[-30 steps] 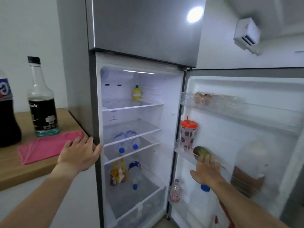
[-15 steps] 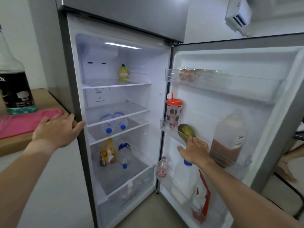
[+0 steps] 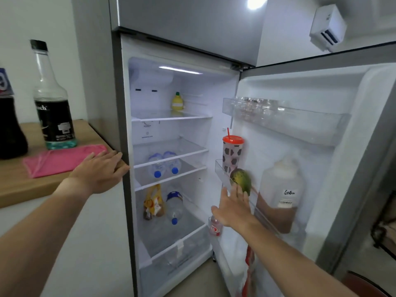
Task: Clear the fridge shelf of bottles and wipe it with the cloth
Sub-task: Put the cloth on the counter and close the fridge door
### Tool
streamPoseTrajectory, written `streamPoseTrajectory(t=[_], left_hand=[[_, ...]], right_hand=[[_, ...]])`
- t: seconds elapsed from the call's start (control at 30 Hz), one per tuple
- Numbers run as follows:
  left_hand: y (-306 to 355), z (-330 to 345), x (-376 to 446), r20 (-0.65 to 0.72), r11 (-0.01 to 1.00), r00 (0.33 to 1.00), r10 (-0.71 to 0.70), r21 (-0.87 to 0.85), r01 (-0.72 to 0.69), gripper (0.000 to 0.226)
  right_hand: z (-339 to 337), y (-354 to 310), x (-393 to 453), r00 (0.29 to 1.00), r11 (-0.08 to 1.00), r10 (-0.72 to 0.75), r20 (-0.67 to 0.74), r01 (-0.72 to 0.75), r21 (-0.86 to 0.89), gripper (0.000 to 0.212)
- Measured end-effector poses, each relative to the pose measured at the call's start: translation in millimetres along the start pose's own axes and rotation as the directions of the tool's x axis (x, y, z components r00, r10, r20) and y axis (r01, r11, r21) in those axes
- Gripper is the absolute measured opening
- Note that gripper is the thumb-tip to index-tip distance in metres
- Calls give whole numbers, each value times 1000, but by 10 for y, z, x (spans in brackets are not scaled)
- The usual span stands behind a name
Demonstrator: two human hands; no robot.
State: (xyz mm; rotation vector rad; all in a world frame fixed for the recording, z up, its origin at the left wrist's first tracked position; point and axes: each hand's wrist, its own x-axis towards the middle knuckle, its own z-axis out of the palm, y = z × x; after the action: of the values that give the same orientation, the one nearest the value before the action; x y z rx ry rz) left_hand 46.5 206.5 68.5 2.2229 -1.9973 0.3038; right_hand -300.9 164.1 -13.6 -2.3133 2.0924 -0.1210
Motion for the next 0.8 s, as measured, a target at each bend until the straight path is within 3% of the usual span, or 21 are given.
streamPoseTrajectory(t=[0.2,0.33,0.53,0.67,0.8], left_hand=[[-226,-213,-160,-110,991,994,-3,-135,-12,43],[-454,-273,-323,-127,973,977,-169,-177,146,37],[-523,-275,-587,-88,977,979,-186,-119,175,34],[-562,-152,-552,-14,946,948,-319,-58,318,48],[-665,-168,-478,3,916,924,-382,-127,380,48]], right_hand=[[-119,-709,-117,971,958,-230,-68,238,161,72],[-280,-1297,-159,899,875,-377,-224,425,233,63],[-605,-2050,-200,782,732,-550,-293,620,281,47],[-689,-2460,-117,707,675,-649,-281,706,215,49],[-706,-2719,9,738,679,-633,-235,675,288,53]])
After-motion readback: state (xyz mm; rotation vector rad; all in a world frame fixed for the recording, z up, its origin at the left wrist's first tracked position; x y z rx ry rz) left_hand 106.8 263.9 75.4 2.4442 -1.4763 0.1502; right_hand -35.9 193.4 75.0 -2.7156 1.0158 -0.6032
